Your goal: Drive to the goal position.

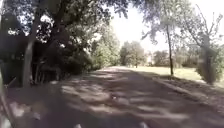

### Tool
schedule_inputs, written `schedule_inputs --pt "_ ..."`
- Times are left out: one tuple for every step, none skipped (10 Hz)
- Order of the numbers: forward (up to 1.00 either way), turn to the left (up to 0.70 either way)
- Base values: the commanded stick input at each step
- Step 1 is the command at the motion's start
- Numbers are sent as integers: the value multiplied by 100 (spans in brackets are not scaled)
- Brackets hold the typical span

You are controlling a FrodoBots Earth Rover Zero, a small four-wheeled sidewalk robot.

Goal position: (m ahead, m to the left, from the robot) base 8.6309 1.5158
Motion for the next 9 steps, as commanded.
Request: schedule_inputs --pt "70 0" --pt "70 0" --pt "70 0" --pt "70 -29" --pt "70 -33" --pt "70 -12" --pt "70 0" --pt "70 0" --pt "70 0"
